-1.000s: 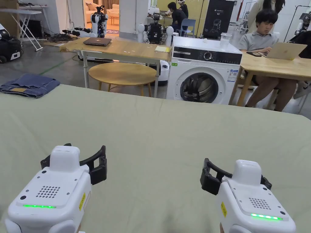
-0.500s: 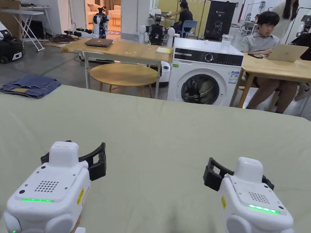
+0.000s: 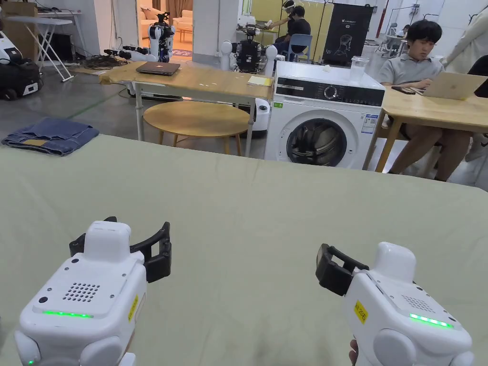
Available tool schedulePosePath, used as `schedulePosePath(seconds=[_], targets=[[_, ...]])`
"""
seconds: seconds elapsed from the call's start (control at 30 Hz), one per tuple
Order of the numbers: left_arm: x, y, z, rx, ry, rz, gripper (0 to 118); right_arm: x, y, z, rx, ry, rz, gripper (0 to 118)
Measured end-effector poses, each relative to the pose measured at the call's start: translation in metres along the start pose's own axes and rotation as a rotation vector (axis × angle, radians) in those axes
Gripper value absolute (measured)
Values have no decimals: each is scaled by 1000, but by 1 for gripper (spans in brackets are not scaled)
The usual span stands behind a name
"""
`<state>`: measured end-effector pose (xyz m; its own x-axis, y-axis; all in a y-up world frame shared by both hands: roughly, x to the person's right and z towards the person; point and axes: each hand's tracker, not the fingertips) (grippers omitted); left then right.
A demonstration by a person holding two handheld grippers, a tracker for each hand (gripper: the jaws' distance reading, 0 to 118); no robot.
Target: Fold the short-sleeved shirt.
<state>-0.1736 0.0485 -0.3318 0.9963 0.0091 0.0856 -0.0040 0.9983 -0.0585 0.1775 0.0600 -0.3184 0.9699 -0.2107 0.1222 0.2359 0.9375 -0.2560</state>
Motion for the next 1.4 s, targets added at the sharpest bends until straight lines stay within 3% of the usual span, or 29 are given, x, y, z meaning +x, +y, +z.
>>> schedulePosePath(seconds=[1.4], targets=[[5,3,-2,-4,35,-28,79,-22,-2,-10,-12,-151,96,99]])
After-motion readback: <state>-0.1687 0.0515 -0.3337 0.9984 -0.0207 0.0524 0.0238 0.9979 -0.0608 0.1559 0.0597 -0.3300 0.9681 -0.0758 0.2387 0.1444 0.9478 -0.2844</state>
